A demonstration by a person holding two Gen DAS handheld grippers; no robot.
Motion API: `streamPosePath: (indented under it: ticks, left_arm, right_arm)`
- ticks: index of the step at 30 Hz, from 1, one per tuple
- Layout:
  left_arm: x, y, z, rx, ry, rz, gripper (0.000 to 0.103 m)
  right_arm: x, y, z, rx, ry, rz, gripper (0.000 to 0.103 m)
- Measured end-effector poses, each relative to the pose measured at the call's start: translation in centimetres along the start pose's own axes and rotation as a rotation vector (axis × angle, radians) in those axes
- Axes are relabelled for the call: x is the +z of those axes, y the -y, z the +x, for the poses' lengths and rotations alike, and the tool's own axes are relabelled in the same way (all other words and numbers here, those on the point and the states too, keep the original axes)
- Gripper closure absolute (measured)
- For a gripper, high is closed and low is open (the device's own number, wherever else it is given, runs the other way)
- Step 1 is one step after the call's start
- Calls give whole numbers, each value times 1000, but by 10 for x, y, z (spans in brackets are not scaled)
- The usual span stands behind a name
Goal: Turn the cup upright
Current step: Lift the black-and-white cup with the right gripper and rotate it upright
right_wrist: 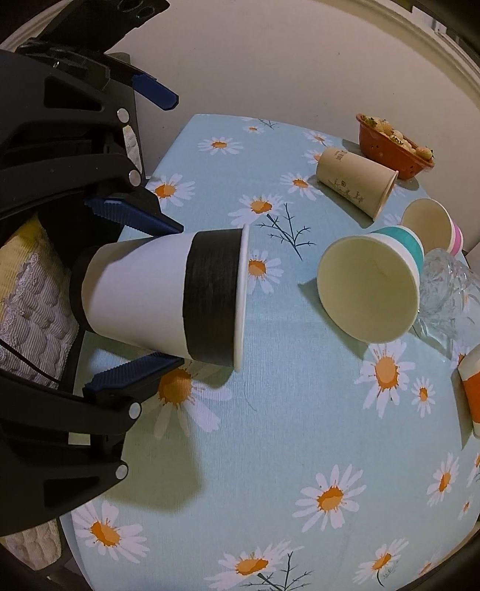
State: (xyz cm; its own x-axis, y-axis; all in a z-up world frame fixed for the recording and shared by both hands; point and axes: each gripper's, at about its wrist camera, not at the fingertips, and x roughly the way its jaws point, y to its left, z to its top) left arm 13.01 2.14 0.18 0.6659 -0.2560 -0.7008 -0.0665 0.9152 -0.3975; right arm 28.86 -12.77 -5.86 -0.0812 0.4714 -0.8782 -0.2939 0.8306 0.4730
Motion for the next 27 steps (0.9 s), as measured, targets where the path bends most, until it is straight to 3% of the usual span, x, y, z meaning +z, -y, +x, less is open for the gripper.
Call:
streamPosePath:
  ticks: [4,14,22,27]
  left_arm:
    - [0,1,1,6,-5,5,10]
    - [0,8,0,18,-7,20,10]
    - [9,31,3,31,-40,62,10]
    - [19,40,22,20,-120,26,10]
  right_arm:
    - [0,1,-2,4,-6,3,33]
    - [-5,8,-21,37,20,11,33]
    - [-22,16,-62,75,96,12,33]
    - [-42,27,-93,69,188,10,33]
